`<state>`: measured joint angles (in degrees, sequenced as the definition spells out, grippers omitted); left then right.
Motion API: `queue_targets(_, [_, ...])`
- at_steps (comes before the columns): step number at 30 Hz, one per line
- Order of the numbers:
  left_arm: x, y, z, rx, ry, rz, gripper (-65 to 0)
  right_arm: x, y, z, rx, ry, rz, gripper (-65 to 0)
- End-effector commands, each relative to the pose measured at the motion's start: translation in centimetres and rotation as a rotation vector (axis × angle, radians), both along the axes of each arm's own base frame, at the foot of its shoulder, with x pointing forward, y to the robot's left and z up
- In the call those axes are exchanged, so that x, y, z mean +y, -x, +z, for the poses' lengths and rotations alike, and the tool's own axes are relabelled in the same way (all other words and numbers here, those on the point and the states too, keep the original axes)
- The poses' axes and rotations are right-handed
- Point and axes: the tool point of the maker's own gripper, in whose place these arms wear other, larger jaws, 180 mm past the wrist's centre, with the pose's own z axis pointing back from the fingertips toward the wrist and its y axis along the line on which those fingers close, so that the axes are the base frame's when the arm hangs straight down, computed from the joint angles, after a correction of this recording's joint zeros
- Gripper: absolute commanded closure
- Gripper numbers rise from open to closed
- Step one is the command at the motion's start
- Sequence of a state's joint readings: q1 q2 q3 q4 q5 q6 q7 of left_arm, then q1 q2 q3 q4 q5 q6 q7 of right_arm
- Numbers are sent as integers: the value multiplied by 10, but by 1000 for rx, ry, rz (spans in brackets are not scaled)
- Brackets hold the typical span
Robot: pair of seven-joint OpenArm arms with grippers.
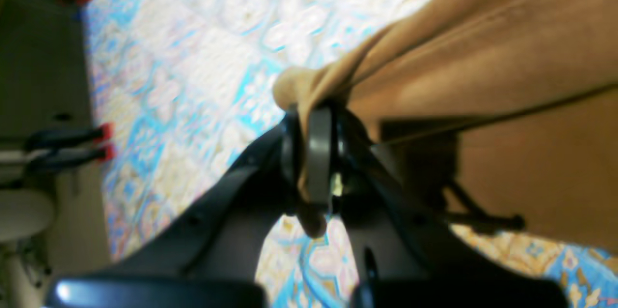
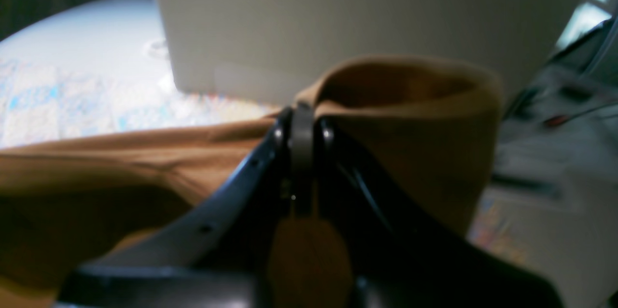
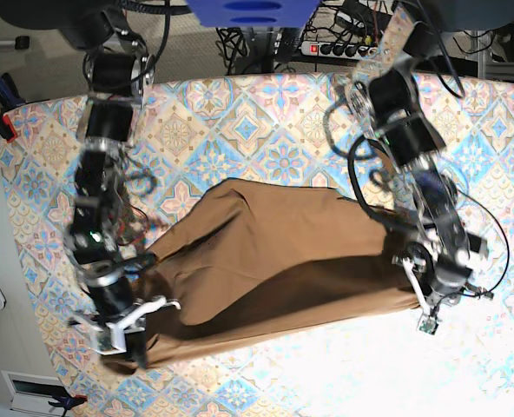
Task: Layout the t-shirt on the table in an organized manner, then fold the t-shirt properly
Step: 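Lay the stretched t-shirt flat and open both grippers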
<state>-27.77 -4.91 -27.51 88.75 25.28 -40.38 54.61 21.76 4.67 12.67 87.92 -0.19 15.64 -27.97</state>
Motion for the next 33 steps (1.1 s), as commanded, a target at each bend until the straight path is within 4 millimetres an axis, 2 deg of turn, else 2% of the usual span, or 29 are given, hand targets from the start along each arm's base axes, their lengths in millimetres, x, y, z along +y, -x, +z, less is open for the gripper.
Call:
queue_targets(1, [8,-11,12,-21,-11,4,0,-2,-13,20,-60,-19,-2,0])
queue_targets(3, [4,-26,9,-20,18,-24,0,0,-29,1,-21,-40,8,0])
queue_targets(7, [-18,-63,-9,-27,133,-106,0,16,-74,-7,20,-68,50,0])
queue_targets(8, [-12,-71,-10,-40,158,-81,0,18,-84,-11,32,-79,56,0])
queue_targets(11, [-9,-94,-20,-53,242,-18,0,21,-107,-45,133,-108,59,0])
queue_targets(12, [-11,-102,-20,-69,267,0,-34,22,-114,-50,163,-110,60,-26])
queue_targets(14, [-12,-110,-20,-96,282,20,-220,23,-124,-53,187,-111,62,-194])
queue_targets(17, [-17,-114,-18,-124,289,14,-458,26,-126,-55,158,-92,78,-443])
queue_targets(19, [-17,-113,-20,-117,289,15,-518,29,-125,-53,140,-61,96,-562])
queue_targets(21, [-17,-112,-22,-103,290,19,-519,25,-126,-51,132,-29,101,-629])
queue_targets(25, [-12,-103,-32,-95,284,29,-519,26,-127,-41,101,-24,107,-648])
queue_targets(28, [-4,-89,-37,-110,248,41,-519,27,-112,-73,142,-36,107,-648])
queue_targets(30, [-1,-79,-34,-131,216,22,-519,25,-109,-72,122,-64,97,-648])
queue_targets(33, [-14,-64,-37,-129,197,-62,-519,14,-101,-79,160,-72,68,-647])
